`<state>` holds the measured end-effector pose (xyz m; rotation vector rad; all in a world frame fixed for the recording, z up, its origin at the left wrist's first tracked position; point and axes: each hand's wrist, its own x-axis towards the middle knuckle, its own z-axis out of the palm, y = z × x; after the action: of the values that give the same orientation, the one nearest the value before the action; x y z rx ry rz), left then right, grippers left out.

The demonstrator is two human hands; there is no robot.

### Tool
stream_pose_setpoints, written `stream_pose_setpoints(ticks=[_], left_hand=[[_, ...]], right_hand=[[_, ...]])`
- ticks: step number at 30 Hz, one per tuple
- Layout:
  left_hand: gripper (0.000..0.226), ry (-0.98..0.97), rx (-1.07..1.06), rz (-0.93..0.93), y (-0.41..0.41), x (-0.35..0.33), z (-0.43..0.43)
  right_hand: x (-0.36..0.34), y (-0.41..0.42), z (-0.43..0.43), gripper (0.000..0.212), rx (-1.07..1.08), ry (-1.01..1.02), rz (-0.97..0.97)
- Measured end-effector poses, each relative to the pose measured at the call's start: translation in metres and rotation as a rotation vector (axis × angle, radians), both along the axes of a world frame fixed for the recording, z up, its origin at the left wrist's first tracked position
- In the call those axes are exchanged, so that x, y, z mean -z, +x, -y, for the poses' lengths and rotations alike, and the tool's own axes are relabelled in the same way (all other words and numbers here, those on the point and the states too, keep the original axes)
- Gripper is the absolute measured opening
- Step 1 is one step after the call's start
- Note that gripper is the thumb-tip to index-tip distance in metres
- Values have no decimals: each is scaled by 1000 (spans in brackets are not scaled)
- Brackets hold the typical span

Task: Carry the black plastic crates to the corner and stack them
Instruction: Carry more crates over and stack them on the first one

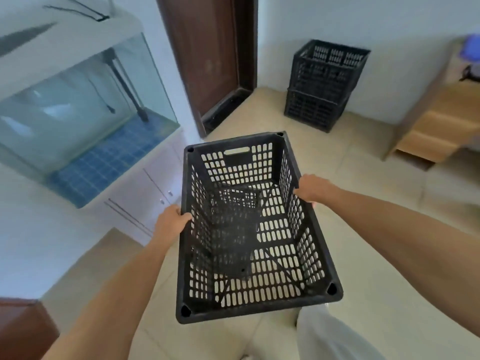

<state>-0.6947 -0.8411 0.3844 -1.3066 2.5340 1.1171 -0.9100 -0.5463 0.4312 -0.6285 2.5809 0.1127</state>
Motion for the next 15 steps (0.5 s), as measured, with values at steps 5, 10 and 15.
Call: stream_pose_setpoints(ticks=[5, 10, 15], left_hand=[[27, -74, 143, 23, -136, -9, -39], [38, -75, 240, 9, -262, -25, -85], [37, -107, 309, 11, -367, -45, -117]], right_hand=[[1, -87, -70, 40, 94, 4, 14], [0, -187, -133, 43, 165, -8, 37], [-10, -283, -173, 41, 227, -40, 1]])
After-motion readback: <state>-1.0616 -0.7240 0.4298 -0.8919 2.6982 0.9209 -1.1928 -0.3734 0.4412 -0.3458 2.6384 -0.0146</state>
